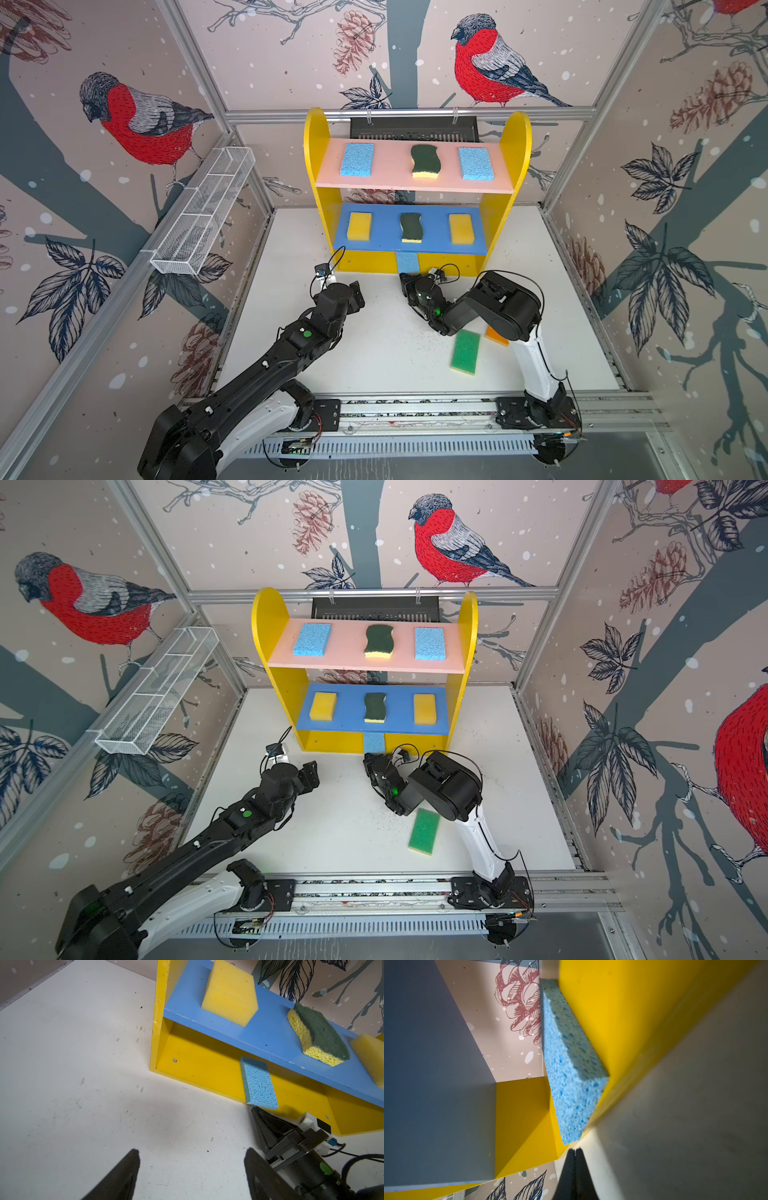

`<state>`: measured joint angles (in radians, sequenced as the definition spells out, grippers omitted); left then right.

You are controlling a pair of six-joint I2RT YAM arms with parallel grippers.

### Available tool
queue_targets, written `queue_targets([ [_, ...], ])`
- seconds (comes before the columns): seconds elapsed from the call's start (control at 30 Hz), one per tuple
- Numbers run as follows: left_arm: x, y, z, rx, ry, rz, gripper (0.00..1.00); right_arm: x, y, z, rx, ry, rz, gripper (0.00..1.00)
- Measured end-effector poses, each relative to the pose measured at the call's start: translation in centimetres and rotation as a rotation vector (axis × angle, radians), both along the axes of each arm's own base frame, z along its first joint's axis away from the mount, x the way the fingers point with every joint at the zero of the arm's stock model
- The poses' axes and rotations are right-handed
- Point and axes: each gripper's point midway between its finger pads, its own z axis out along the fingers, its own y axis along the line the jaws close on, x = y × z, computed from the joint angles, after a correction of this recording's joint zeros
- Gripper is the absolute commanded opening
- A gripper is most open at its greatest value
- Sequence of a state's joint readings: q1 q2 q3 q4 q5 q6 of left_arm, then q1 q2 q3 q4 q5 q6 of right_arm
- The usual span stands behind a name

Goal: Arrange cleaning sponges on a shelf
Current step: Move the cleaning sponge to the shelf.

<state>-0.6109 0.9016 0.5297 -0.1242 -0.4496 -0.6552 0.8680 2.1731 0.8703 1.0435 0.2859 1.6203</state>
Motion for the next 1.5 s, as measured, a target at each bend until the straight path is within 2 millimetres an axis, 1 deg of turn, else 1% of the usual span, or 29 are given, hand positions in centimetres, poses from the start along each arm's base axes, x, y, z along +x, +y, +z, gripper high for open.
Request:
queue_targets([
  [0.07,0.0,0.0,0.0,-0.001,0.000,0.000,0.80,-0.1,-0.5,-0.1,-0.018,0.009,-0.020,0.00],
  [0.2,0.0,0.0,-0.1,-0.002,0.002,0.001,0.80,0.1,-0.8,-0.3,-0.020,0.013,-0.043,0.00],
  [0.4,-0.2,0.2,-0.2,-0.012,0.008,0.010,0.80,1.2,-0.3,-0.2,0.008,-0.004,-0.074,0.00],
  [0.93,-0.3,0.4,-0.3,-0.005,0.012,0.017,0.80,2.4,0.3,-0.4,0.018,-0.010,-0.095,0.00],
  [1.27,-0.4,0.4,-0.6,0.000,0.020,0.017,0.80,2.9,0.3,-0.8,0.020,-0.006,-0.099,0.00],
  [1.5,-0.3,0.4,-0.9,0.006,0.027,0.016,0.80,3.6,0.1,-0.6,0.045,-0.019,-0.100,0.00],
])
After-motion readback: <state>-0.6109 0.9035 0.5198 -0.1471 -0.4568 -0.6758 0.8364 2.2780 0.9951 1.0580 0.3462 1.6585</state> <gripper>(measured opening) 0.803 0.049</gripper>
